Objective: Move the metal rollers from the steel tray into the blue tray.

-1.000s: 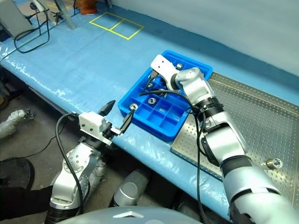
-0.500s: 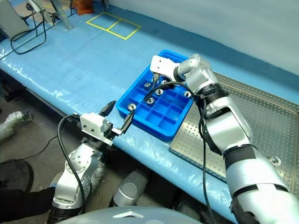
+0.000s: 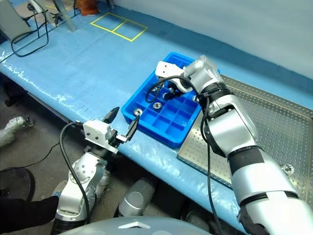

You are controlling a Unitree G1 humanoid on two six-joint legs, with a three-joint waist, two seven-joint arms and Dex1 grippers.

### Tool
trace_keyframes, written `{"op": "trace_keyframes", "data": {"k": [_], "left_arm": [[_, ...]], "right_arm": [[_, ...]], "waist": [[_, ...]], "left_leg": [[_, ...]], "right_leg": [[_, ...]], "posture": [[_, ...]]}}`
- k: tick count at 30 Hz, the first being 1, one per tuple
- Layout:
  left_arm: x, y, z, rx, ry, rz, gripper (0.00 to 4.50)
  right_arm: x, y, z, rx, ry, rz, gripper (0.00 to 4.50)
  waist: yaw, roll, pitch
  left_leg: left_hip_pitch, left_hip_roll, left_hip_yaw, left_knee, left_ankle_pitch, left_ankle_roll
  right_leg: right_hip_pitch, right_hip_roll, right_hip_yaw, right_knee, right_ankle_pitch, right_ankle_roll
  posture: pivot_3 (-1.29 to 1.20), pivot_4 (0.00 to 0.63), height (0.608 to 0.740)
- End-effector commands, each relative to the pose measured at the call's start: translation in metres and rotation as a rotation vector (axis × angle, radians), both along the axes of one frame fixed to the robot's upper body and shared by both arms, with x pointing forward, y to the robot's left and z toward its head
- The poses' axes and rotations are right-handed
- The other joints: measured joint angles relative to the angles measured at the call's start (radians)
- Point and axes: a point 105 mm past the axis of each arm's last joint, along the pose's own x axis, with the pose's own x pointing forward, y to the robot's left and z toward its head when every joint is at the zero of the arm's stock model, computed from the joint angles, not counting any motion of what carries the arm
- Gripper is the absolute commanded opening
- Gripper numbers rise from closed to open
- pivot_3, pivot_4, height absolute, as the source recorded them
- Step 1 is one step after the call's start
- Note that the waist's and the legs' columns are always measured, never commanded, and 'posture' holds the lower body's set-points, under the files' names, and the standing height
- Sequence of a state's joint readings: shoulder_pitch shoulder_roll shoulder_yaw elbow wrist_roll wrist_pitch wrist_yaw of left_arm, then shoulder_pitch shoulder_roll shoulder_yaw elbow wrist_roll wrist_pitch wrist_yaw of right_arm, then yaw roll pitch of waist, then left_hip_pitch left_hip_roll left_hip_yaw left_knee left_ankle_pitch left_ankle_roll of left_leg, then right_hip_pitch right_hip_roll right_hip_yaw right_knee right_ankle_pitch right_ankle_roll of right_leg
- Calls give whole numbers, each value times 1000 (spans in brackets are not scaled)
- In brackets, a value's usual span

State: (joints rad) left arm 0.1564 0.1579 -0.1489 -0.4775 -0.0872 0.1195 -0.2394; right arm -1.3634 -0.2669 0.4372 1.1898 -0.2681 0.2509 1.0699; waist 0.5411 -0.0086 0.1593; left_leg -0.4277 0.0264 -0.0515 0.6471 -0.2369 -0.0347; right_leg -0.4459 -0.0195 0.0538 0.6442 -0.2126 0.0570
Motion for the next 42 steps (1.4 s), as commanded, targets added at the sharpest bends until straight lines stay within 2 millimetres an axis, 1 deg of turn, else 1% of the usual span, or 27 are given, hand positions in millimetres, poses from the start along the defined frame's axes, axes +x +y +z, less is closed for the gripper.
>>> {"op": "trace_keyframes", "data": {"k": [1, 7, 13, 17, 26, 30, 37, 38, 39, 40, 42], "left_arm": [[-4, -1, 10, 2, -55, 14, 3922], [-8, 0, 7, -1, -44, 36, 3922], [-9, 1, 5, -7, -40, 47, 3922], [-10, 0, 4, -4, -35, 48, 3922], [-10, 0, 5, -7, -38, 53, 3922], [-9, -1, 6, -9, -44, 50, 3922], [-9, -2, 6, -11, -46, 47, 3922], [-9, -2, 6, -12, -46, 48, 3922], [-9, -1, 6, -11, -47, 52, 3922], [-9, 0, 6, -9, -47, 58, 3922], [-9, 1, 6, -10, -48, 64, 3922]], "right_arm": [[2, 0, 12, -28, -8, -6, 2673], [-3, 3, 9, -87, 37, 29, 2673], [-1, 3, 2, -125, 27, 7, 2673], [-3, 7, 8, -99, 43, 6, 2673], [-4, 1, 17, -137, 57, 27, 2673], [1, -4, 18, -182, 4, 13, 2673], [5, -6, 19, -178, -36, -11, 2673], [6, -7, 18, -185, -42, -12, 2324], [7, -7, 18, -192, -49, -12, 2148], [7, -8, 16, -201, -54, -9, 1875], [8, -10, 15, -215, -61, -11, 1875]], "waist": [[7, 0, 0], [20, 0, 0], [39, 0, 0], [47, 0, 0], [57, 0, 0], [56, 0, 0], [57, 0, 0], [56, 0, 0], [56, 0, 0], [57, 0, 0], [57, 0, 0]], "left_leg": [[0, 0, 0, 0, 0, 0], [0, 0, 0, 0, 0, -1], [-1, 0, -1, 0, 0, -2], [-1, 1, -2, 0, 0, -2], [-2, 1, -2, 0, 0, -3], [-2, 1, -3, 0, 0, -3], [-2, 1, -3, 0, 0, -3], [-2, 1, -3, 0, 0, -3], [-2, 1, -3, 0, 0, -4], [-2, 1, -3, 0, 0, -4], [-2, 1, -3, 0, 1, -4]], "right_leg": [[0, 0, 0, 0, 0, 0], [-1, 0, 0, 0, 0, 0], [-1, 0, -1, 0, 0, 0], [-1, 0, -2, 1, -1, 1], [-1, 0, -3, 1, -3, 3], [-1, 0, -3, 1, -3, 3], [-1, 0, -3, 1, -2, 1], [-1, 0, -3, 1, -2, 1], [-1, 0, -3, 1, -2, 1], [-1, 0, -3, 1, -2, 1], [-1, 0, -3, 1, -2, 1]], "posture": [[620, 150, 740], [644, 150, 740], [665, 150, 740], [677, 150, 740], [683, 150, 740], [680, 150, 740], [684, 150, 740], [684, 150, 740], [694, 150, 740], [694, 150, 740], [697, 150, 740]]}}
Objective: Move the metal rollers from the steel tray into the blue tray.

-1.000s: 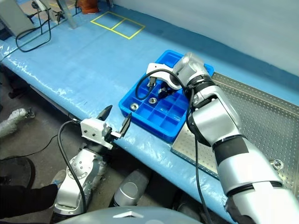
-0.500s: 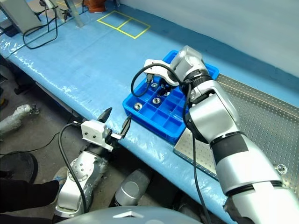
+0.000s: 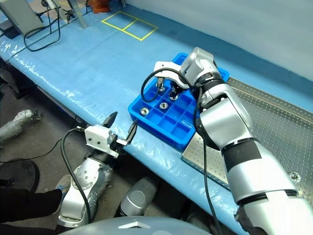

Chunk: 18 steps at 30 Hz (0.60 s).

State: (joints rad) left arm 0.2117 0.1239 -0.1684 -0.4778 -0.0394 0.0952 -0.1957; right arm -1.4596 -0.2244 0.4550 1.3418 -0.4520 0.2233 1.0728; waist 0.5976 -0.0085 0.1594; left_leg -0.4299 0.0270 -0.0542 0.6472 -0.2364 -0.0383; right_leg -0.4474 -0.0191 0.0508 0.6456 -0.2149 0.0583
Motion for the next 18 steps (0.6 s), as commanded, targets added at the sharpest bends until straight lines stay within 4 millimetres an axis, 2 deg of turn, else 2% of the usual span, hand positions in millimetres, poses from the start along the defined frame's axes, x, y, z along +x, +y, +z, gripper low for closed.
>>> {"op": "trace_keyframes", "data": {"k": [1, 10, 18], "left_arm": [[-3, 1, 15, -7, -70, 9, 3922], [-4, 0, 15, -8, -71, 10, 3922], [-5, 2, 16, -5, -73, 18, 3922]], "right_arm": [[4, 0, 11, -13, -49, 10, 1875], [8, -2, 9, -31, -87, 1, 1875], [6, -7, -4, -31, -55, -28, 1875]], "waist": [[1, 0, 0], [3, 0, 0], [19, 0, 0]], "left_leg": [[0, 0, 0, 0, 0, 0], [0, 0, 0, 0, 0, 0], [0, 0, 0, 0, 0, 0]], "right_leg": [[0, 0, 0, 0, 0, 0], [0, 0, 0, 0, 0, 0], [0, 0, 0, 0, 0, -1]], "posture": [[699, 150, 740], [705, 150, 740], [720, 150, 740]]}}
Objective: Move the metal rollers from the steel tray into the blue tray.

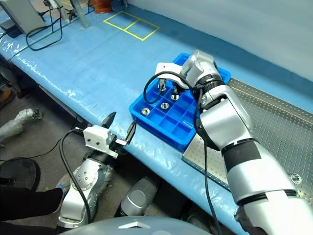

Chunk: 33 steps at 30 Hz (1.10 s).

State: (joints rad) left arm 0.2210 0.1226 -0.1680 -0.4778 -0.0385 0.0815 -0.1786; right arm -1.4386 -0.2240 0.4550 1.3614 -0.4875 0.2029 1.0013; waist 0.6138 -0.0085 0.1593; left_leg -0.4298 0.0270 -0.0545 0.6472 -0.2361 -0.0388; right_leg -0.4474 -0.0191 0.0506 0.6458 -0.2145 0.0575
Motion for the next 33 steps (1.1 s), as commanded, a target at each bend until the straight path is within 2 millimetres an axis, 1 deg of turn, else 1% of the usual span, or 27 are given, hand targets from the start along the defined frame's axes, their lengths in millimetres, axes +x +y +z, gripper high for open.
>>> {"op": "trace_keyframes", "data": {"k": [1, 6, 8, 11, 12, 15, 16, 19, 23, 29, 33], "left_arm": [[-4, 0, 16, 1, -68, 0, 3922], [-5, 0, 16, 1, -68, 4, 3922], [-4, 0, 15, 19, -65, 4, 3922], [-4, -3, 12, 59, -58, -10, 3922], [-4, -4, 13, 49, -61, -14, 3922], [-3, -5, 17, 23, -76, -12, 3922], [-3, -4, 18, 19, -79, -8, 3922], [-3, -3, 18, 16, -80, -4, 3922], [-2, -4, 19, 14, -84, -10, 3922], [0, -8, 20, 4, -86, -34, 3922], [2, -10, 21, -13, -85, -61, 3922]], "right_arm": [[0, 1, 3, 11, -4, -5, 1875], [1, -2, -4, -6, -10, -20, 1875], [3, -10, -10, -79, -40, -23, 1875], [6, -22, -16, -187, -75, -25, 1285], [6, -24, -17, -201, -76, -31, 949], [5, -24, -16, -178, -64, -54, 78], [6, -24, -14, -173, -67, -57, 3], [7, -23, -12, -167, -72, -59, 3], [6, -18, -4, -95, -60, -63, 3], [2, -6, 15, 4, -12, -19, 3], [2, -6, 31, 20, -15, 13, 3]], "waist": [[7, 0, 0], [20, 0, 0], [26, 0, 0], [34, 0, 0], [34, 1, 0], [40, 1, -1], [42, 1, -1], [49, 1, 0], [56, 1, 0], [50, 1, 0], [33, 1, 0]], "left_leg": [[0, 0, 0, 0, 0, 0], [0, 0, 0, 0, 0, 0], [0, 0, 0, 0, 0, 0], [0, 0, 0, 0, 0, -1], [0, 0, 0, 0, 0, -1], [1, 0, -1, 0, 1, -2], [1, 0, -1, 0, 1, -1], [1, 0, -4, 1, 2, -2], [1, 0, -4, 2, 3, -4], [-1, 1, -4, 1, 3, -4], [-1, 2, -4, 1, 4, -8]], "right_leg": [[0, 0, 0, 0, 0, 0], [0, 0, 0, 0, 0, 0], [0, 0, 0, 0, 0, 0], [0, 0, 0, 0, -1, 1], [0, 0, -1, 1, -1, 1], [0, 0, -1, 3, -1, 1], [0, 0, -2, 4, -1, 1], [-1, 0, -4, 7, -1, 0], [-4, 0, -4, 14, -3, -3], [-6, 2, -4, 15, -3, -4], [-6, 2, -4, 14, -4, -5]], "posture": [[720, 150, 740], [728, 150, 740], [732, 150, 740], [735, 150, 740], [736, 150, 740], [739, 150, 740], [739, 150, 740], [737, 150, 740], [723, 150, 740], [688, 150, 740], [648, 150, 740]]}}
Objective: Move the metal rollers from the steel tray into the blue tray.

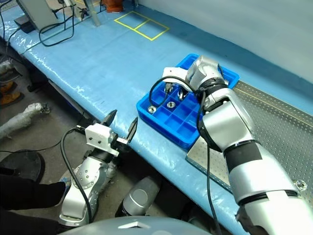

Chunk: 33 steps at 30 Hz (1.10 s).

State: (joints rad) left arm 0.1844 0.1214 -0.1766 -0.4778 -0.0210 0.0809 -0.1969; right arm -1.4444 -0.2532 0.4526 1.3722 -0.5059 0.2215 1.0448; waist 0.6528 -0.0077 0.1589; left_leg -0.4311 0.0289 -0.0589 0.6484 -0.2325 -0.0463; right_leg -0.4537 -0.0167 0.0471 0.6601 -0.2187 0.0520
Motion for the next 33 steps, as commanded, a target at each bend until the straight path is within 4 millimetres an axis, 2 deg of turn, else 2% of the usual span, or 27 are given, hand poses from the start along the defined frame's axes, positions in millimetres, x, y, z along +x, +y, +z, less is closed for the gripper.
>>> {"op": "trace_keyframes", "data": {"k": [1, 7, 13, 21, 25, 33], "left_arm": [[-1, -5, 12, -32, -46, -36, 3922], [4, -11, 10, -20, -35, -78, 3922], [8, -18, 9, -12, -34, -123, 3922], [14, -22, 10, 1, -35, -166, 3922], [17, -26, 12, 8, -38, -199, 3922], [17, -31, 11, 12, -36, -226, 3922]], "right_arm": [[3, 8, 32, 38, -54, 52, 3], [-2, -3, 40, 31, -9, 89, 3], [-1, -22, 41, 12, -20, 66, 3], [-8, -28, 13, 89, 72, 29, 2585], [-9, -27, 15, 150, 72, 27, 3888], [3, -23, 32, 259, -40, -65, 3888]], "waist": [[-9, 0, 0], [-27, 0, 0], [-72, 0, 0], [-142, 1, -1], [-176, 2, -1], [-234, 2, 0]], "left_leg": [[0, 0, 0, 0, 0, 0], [0, 1, 0, 1, -1, 0], [0, 3, -1, 2, -1, 0], [1, 9, -1, 3, 0, -1], [5, 10, -1, 3, 0, -1], [5, 11, -2, 5, 0, -1]], "right_leg": [[0, 0, 0, 0, 0, 0], [0, 2, 0, 0, 0, 0], [1, 3, 0, 1, 0, -1], [2, 9, 1, 0, 5, -9], [5, 11, 1, 1, 6, -10], [6, 12, 2, 1, 9, -11]], "posture": [[648, 150, 740], [575, 150, 740], [520, 150, 740], [444, 150, 740], [419, 150, 740], [413, 150, 740]]}}
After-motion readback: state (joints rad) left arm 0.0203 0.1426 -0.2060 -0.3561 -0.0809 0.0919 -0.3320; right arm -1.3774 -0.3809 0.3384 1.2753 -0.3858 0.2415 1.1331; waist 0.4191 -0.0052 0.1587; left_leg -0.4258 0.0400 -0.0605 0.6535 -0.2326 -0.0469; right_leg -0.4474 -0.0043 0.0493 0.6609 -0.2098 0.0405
